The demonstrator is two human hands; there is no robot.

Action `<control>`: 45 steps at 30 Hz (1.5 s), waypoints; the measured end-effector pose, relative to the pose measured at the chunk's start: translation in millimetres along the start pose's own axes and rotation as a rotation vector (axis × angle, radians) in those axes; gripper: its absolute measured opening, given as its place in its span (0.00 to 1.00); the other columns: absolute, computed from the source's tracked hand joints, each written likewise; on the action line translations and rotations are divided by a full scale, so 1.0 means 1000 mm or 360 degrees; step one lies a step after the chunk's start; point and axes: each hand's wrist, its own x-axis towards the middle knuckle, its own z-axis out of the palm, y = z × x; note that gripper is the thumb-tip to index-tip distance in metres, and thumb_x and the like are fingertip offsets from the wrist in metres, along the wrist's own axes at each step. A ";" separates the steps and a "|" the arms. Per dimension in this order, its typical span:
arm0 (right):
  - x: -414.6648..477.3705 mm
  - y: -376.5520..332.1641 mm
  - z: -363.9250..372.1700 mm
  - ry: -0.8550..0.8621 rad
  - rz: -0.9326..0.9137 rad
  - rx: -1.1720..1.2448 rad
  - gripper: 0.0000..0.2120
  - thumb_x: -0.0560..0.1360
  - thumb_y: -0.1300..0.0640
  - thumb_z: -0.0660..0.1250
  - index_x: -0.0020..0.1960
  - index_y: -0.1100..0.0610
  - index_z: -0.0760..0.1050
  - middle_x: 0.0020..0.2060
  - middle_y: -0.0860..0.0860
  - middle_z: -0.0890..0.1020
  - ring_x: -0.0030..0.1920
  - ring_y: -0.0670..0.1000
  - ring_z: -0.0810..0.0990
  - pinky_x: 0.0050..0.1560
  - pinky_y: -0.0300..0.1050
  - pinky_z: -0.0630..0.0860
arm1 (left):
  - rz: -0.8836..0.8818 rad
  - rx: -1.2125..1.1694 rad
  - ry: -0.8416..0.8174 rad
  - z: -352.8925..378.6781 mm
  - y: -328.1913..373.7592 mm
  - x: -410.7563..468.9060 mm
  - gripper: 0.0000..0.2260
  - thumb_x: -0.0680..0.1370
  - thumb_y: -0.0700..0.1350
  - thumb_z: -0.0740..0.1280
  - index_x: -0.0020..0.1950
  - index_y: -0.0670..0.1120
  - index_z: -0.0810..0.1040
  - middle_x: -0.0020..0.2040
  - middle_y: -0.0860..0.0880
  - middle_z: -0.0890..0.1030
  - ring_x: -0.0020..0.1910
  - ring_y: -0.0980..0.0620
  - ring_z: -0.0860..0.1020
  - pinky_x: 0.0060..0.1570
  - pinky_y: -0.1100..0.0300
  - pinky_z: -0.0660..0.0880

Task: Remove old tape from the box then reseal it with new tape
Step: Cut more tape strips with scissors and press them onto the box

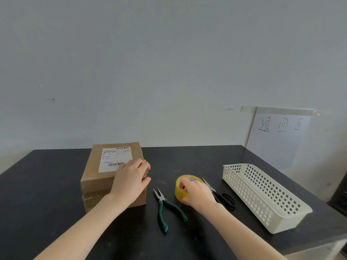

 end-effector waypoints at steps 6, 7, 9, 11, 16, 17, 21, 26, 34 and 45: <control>0.003 -0.012 -0.007 0.0020 -0.0085 -0.0076 0.15 0.73 0.52 0.70 0.56 0.53 0.70 0.55 0.49 0.73 0.55 0.53 0.72 0.46 0.45 0.71 | 0.0000 0.0013 -0.0021 -0.001 0.002 0.000 0.11 0.69 0.48 0.75 0.49 0.50 0.79 0.49 0.52 0.81 0.47 0.49 0.80 0.45 0.53 0.76; 0.004 -0.016 -0.008 0.0072 -0.0141 -0.0093 0.16 0.74 0.50 0.69 0.59 0.53 0.72 0.59 0.49 0.72 0.59 0.53 0.71 0.53 0.46 0.71 | 0.0000 0.0019 -0.0025 -0.002 0.001 -0.001 0.11 0.69 0.48 0.76 0.49 0.50 0.79 0.49 0.52 0.81 0.47 0.49 0.80 0.46 0.53 0.76; 0.005 -0.025 -0.008 0.0116 -0.0282 -0.0096 0.16 0.76 0.49 0.67 0.63 0.50 0.73 0.63 0.49 0.71 0.63 0.53 0.69 0.62 0.48 0.69 | 0.0004 0.0020 -0.0026 -0.003 0.001 -0.001 0.12 0.69 0.49 0.76 0.50 0.50 0.80 0.50 0.51 0.81 0.48 0.49 0.80 0.46 0.53 0.76; 0.006 -0.035 -0.005 0.0035 -0.0461 -0.0133 0.16 0.77 0.52 0.66 0.64 0.48 0.74 0.64 0.49 0.72 0.65 0.53 0.69 0.66 0.50 0.66 | 0.0004 0.0018 -0.0031 -0.003 0.001 -0.001 0.12 0.70 0.50 0.75 0.51 0.50 0.80 0.52 0.51 0.81 0.49 0.49 0.80 0.47 0.52 0.76; 0.008 -0.046 0.008 -0.0181 -0.0601 -0.0163 0.21 0.76 0.61 0.65 0.67 0.46 0.74 0.66 0.50 0.72 0.69 0.53 0.67 0.76 0.57 0.45 | 0.0008 -0.0011 -0.0149 -0.008 0.002 -0.002 0.19 0.72 0.55 0.71 0.60 0.50 0.77 0.63 0.50 0.77 0.59 0.48 0.76 0.58 0.50 0.72; 0.010 -0.048 0.010 -0.0183 -0.0601 -0.0158 0.21 0.76 0.62 0.64 0.67 0.46 0.75 0.66 0.50 0.72 0.69 0.53 0.68 0.76 0.57 0.44 | 0.0012 -0.0018 -0.0180 -0.009 0.000 -0.002 0.20 0.73 0.55 0.70 0.63 0.51 0.75 0.66 0.51 0.75 0.62 0.49 0.74 0.61 0.51 0.70; 0.014 -0.049 0.013 -0.0185 -0.0607 -0.0164 0.21 0.75 0.62 0.64 0.65 0.46 0.76 0.64 0.49 0.72 0.67 0.52 0.71 0.76 0.56 0.41 | 0.0043 0.0009 -0.0233 -0.009 -0.002 -0.002 0.21 0.75 0.50 0.69 0.67 0.52 0.71 0.70 0.51 0.71 0.66 0.49 0.70 0.65 0.53 0.67; 0.016 -0.048 0.014 -0.0179 -0.0577 -0.0154 0.19 0.76 0.59 0.66 0.65 0.47 0.76 0.65 0.49 0.72 0.68 0.52 0.70 0.76 0.58 0.41 | 0.0026 0.0019 -0.0263 -0.009 -0.002 -0.001 0.22 0.75 0.49 0.70 0.68 0.52 0.71 0.71 0.52 0.69 0.67 0.50 0.70 0.66 0.54 0.67; 0.021 -0.043 0.011 -0.0221 -0.0471 -0.0225 0.20 0.77 0.58 0.65 0.68 0.48 0.73 0.67 0.50 0.71 0.69 0.53 0.70 0.76 0.59 0.43 | 0.0006 -0.0007 -0.0278 -0.012 0.000 -0.001 0.22 0.75 0.49 0.69 0.68 0.53 0.70 0.72 0.53 0.68 0.68 0.51 0.69 0.67 0.55 0.65; 0.030 -0.048 -0.001 -0.0213 -0.0290 0.0202 0.18 0.77 0.55 0.63 0.66 0.46 0.74 0.66 0.48 0.73 0.68 0.51 0.71 0.77 0.59 0.47 | -0.0124 -0.0477 -0.0483 -0.033 -0.014 0.007 0.31 0.72 0.56 0.71 0.72 0.61 0.62 0.70 0.56 0.70 0.67 0.53 0.70 0.63 0.55 0.69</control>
